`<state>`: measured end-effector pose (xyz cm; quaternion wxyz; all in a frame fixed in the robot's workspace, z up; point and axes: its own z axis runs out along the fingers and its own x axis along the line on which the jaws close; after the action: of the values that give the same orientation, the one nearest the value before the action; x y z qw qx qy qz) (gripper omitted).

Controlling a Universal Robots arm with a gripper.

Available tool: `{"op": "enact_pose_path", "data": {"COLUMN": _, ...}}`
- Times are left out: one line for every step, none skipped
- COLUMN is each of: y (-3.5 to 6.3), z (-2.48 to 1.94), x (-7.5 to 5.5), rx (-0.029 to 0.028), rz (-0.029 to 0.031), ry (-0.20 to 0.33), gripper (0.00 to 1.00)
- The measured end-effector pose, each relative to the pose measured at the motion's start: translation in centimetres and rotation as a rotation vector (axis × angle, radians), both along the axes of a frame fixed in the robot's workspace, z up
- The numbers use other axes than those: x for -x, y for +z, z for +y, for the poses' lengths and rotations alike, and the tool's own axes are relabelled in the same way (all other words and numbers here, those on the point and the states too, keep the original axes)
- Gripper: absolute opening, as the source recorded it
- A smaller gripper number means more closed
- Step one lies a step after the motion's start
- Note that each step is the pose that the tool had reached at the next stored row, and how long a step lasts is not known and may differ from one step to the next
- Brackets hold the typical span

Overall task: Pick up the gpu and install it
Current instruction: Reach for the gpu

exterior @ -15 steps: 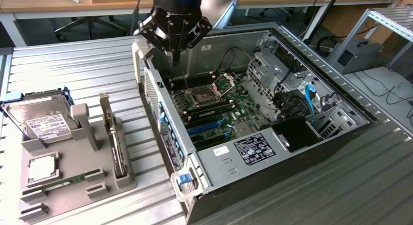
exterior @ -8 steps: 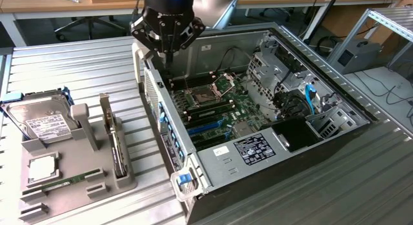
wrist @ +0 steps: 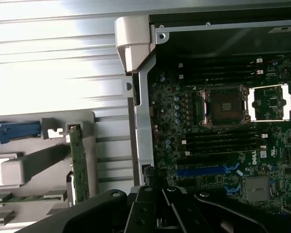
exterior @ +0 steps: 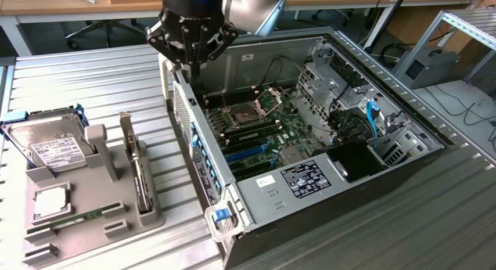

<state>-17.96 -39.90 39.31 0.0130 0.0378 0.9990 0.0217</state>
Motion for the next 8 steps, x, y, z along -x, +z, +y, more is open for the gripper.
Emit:
{"op": "enact_pose_path", "data": {"y": 0.0, "z": 0.0, "x": 0.2, "rx": -0.0001, "rz": -0.0001, "ry": 0.0, "gripper": 0.11}}
{"op": "enact_pose_path", "data": {"y": -0.01, "z": 0.0, "x": 0.4, "rx": -0.0001, "rz": -0.0001, "ry": 0.0, "gripper": 0.11}}
{"op": "enact_pose_path", "data": {"y": -0.01, "z": 0.0, "x": 0.6, "rx": -0.0001, "rz": -0.0001, "ry": 0.0, "gripper": 0.11}}
{"op": "enact_pose_path", "data": {"y": -0.01, "z": 0.0, "x": 0.9, "rx": -0.0001, "rz": -0.0001, "ry": 0.0, "gripper": 0.11}}
{"op": "enact_pose_path", "data": {"y": -0.01, "z": 0.0, "x": 1.1, "rx": -0.0001, "rz": -0.0001, "ry": 0.0, "gripper": 0.11}}
{"op": "enact_pose_path", "data": {"y": -0.01, "z": 0.0, "x": 1.2, "rx": -0.0001, "rz": -0.0001, "ry": 0.0, "gripper": 0.11}}
{"op": "enact_pose_path", "data": {"y": -0.01, "z": 0.0, "x": 1.5, "rx": -0.0001, "rz": -0.0001, "ry": 0.0, "gripper": 0.11}}
{"op": "enact_pose_path", "data": {"y": -0.02, "z": 0.0, "x": 1.8, "rx": -0.0001, "rz": -0.0001, "ry": 0.0, "gripper": 0.11}}
